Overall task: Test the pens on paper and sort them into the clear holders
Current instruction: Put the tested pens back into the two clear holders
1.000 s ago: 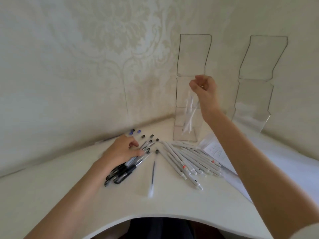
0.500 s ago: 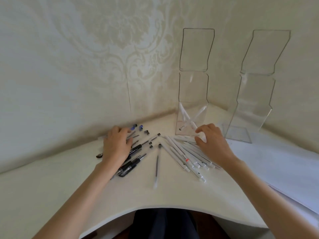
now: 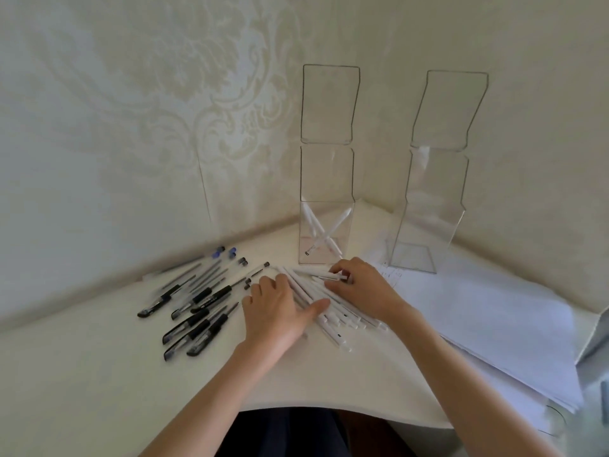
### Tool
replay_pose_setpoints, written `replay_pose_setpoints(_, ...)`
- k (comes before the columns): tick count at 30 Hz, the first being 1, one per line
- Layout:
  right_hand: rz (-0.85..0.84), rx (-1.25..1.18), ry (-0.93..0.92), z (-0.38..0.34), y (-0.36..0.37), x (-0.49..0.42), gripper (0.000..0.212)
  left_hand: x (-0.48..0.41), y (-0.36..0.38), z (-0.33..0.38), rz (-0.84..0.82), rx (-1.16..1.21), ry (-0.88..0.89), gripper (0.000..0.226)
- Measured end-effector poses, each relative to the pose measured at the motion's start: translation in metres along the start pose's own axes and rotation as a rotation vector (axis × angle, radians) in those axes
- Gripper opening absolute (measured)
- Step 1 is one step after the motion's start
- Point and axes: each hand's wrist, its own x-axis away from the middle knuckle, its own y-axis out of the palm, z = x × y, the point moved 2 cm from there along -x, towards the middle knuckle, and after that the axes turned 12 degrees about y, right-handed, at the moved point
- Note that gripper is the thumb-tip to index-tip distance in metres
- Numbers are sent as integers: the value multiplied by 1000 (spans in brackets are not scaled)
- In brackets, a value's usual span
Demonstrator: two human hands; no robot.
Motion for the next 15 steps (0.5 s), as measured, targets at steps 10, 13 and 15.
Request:
replay_pose_setpoints(10, 250, 120, -93, 26, -19, 24, 25, -5, -7, -45, 15, 129, 1, 71)
replay_pose_setpoints(13, 151, 78, -79, 32, -18, 31, 35, -2, -6, -34, 68, 267, -29, 58)
replay_pose_setpoints(15, 107, -33, -63, 29, -19, 31, 49, -5, -6, -25, 75, 279, -63, 60)
